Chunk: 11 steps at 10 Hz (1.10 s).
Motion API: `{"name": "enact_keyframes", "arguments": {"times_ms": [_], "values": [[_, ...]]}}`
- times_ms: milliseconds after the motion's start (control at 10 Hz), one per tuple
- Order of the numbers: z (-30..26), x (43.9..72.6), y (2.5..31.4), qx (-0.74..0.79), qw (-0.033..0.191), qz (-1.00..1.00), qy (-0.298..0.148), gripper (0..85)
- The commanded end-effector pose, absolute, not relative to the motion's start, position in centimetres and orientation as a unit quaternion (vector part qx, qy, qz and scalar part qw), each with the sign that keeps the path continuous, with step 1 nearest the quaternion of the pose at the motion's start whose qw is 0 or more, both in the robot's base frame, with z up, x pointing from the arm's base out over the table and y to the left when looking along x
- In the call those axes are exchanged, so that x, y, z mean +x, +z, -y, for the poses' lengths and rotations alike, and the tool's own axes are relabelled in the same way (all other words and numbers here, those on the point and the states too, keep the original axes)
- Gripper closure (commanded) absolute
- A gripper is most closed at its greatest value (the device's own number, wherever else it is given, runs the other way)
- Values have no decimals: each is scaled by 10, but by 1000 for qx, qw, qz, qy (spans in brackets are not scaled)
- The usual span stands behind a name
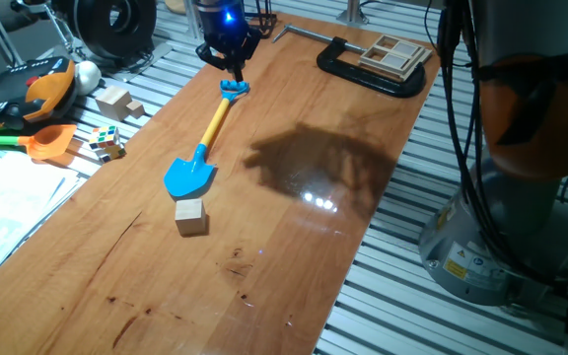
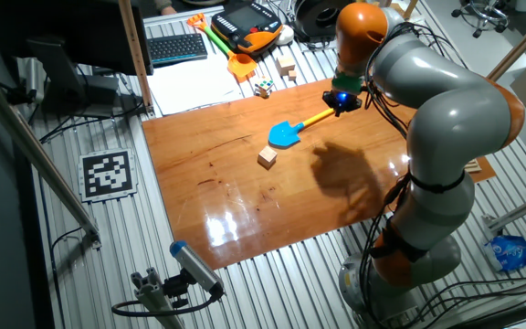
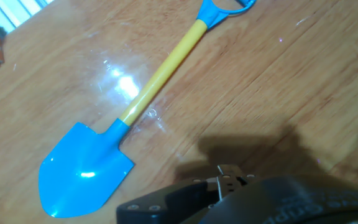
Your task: Use a shovel to scoop up an object
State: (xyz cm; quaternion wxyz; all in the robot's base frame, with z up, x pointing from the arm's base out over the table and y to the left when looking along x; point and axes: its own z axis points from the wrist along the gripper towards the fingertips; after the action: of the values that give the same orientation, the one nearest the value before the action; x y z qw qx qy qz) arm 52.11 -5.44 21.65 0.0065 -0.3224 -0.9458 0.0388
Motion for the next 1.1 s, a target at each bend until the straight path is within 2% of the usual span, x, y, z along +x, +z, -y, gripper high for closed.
{"name": "enact_keyframes", "arguments": {"times_ms": [0,300,500,600,800,1000], "values": [[55,521,217,-328,3,944,31,850],[55,521,217,-377,15,926,28,850],[55,521,217,-383,30,923,-30,850],[55,521,217,-381,33,924,-25,850],[55,521,217,-392,20,920,10,850],[58,523,214,-406,10,914,15,850]]}}
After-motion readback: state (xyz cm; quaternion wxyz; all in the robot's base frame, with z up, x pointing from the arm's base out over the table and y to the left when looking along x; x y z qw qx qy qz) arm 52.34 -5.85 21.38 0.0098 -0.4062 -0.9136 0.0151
